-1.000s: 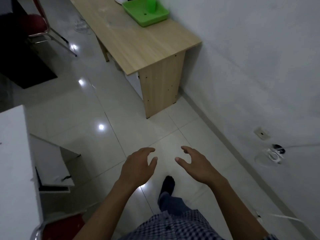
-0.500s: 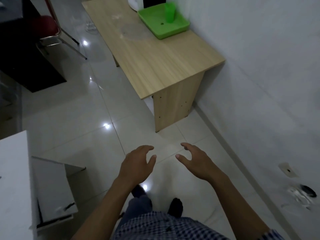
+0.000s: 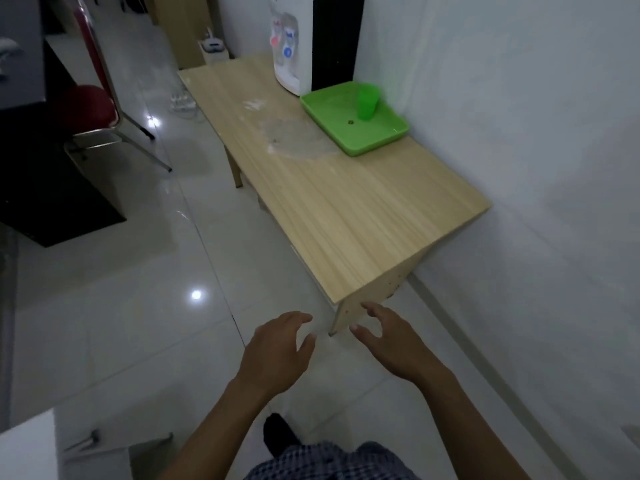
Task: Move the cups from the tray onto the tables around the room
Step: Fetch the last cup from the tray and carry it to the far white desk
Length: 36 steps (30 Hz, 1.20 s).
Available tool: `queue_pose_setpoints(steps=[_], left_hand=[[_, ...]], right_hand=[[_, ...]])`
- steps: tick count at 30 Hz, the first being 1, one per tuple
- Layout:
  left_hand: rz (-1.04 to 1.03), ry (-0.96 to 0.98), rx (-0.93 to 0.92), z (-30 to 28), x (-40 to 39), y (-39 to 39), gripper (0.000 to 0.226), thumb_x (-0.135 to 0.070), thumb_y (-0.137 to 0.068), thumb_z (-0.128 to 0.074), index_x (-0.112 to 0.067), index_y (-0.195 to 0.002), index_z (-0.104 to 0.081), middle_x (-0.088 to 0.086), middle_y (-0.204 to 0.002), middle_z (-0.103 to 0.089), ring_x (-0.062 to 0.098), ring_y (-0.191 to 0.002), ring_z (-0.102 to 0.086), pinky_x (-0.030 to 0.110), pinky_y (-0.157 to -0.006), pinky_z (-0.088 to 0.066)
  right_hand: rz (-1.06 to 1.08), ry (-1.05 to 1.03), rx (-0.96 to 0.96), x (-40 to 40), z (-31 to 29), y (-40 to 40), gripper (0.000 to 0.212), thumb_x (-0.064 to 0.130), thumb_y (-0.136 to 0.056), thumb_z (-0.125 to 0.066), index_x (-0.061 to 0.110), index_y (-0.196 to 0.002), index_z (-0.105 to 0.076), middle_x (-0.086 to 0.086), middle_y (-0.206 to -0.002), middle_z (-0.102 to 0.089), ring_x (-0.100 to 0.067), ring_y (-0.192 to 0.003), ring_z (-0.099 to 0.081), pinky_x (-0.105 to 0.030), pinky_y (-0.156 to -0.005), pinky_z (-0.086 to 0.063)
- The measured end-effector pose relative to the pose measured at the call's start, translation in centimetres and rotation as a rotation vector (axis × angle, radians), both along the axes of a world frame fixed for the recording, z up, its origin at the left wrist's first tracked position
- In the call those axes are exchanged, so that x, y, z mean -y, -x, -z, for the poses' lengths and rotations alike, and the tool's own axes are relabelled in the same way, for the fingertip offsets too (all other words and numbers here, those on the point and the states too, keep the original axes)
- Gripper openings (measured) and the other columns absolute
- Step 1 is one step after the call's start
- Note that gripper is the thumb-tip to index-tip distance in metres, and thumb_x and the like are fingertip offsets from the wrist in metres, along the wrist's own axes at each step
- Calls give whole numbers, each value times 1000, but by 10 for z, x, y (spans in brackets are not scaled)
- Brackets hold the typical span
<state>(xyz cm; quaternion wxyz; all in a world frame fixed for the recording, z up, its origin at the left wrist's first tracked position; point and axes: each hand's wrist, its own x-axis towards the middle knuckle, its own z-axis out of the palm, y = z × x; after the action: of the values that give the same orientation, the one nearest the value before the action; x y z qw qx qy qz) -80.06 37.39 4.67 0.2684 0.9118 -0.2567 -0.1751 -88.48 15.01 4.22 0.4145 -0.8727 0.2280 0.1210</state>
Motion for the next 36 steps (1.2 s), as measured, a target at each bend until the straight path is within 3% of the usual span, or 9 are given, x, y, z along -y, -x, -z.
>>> queue_pose_setpoints(steps=[8,13,18,23,25,28,36], left_hand=[[25,32,34,-3,-8,-115,45,-43,-100,-53,-26,-141,-54,-10,-144,-55,6,-127,-52,20,-106,-32],[41,39,24,4,2,-184,44,-41,-101,-53,-25,-142,-53,-11,-144,-54,4,-127,-50,15,-104,-27],[94,25,18,6,21,-264,41,-40,-99,-56,-26,-138,-57,-11,-140,-58,-10,-117,-43,7,-100,-27],[121,26,28,4,53,-340,41,-40,-98,-58,-25,-137,-58,-10,-140,-58,-7,-119,-46,14,-104,-33],[127,29,16,5,69,-365,41,-41,-99,-56,-25,-137,-57,-9,-143,-57,2,-125,-51,28,-112,-36],[135,-5,17,5,90,-395,41,-44,-100,-52,-29,-138,-53,-11,-146,-52,8,-133,-49,45,-118,-27],[203,-22,62,17,147,-500,44,-41,-99,-52,-27,-141,-50,-3,-148,-50,20,-138,-45,54,-119,-21]], right_hand=[[11,-59,1,-11,2,-106,80,68,-91,-52,29,-158,-32,6,-154,-42,0,-123,-38,-19,-100,-29],[42,-65,14,-1,17,-177,74,65,-93,-53,29,-156,-34,4,-153,-43,-11,-136,-41,-24,-103,-31],[113,-112,37,14,31,-257,70,63,-95,-51,31,-155,-34,4,-154,-43,-14,-138,-42,-29,-107,-35],[121,-98,26,38,30,-321,69,62,-96,-51,31,-155,-35,4,-156,-41,-15,-139,-42,-26,-104,-33],[105,-77,10,52,26,-341,67,62,-97,-49,31,-155,-34,4,-157,-40,-16,-140,-42,-29,-105,-35],[149,-65,36,70,17,-365,65,61,-97,-50,32,-154,-37,5,-156,-41,-15,-139,-43,-28,-103,-34],[289,13,52,97,8,-430,63,58,-97,-53,31,-152,-41,6,-151,-47,-12,-136,-45,-21,-98,-30]])
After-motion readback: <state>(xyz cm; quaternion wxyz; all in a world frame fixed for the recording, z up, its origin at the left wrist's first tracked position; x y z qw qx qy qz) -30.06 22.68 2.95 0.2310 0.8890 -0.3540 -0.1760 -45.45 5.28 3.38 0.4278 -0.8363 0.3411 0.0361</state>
